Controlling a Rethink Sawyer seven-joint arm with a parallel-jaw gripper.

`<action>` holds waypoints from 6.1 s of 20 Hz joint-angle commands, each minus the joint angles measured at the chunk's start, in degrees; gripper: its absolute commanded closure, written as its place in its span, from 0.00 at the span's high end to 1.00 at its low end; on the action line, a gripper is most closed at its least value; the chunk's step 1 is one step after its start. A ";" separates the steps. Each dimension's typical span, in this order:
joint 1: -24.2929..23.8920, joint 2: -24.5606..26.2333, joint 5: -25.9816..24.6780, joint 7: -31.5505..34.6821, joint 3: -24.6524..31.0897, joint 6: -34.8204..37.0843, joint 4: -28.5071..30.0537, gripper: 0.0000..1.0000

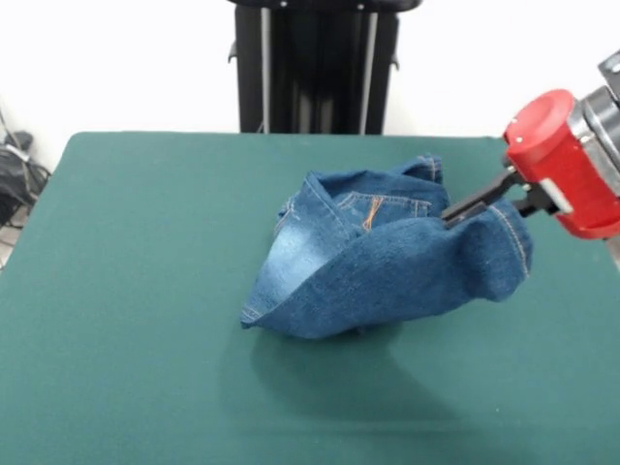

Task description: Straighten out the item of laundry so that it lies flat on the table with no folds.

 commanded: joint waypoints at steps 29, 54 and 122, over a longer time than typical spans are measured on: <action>-5.47 7.47 4.72 28.08 -5.43 17.63 -19.81 0.00; -13.95 9.65 19.13 12.90 10.12 18.53 -24.45 0.00; -50.05 24.70 89.46 -48.55 -44.32 15.94 -40.41 0.00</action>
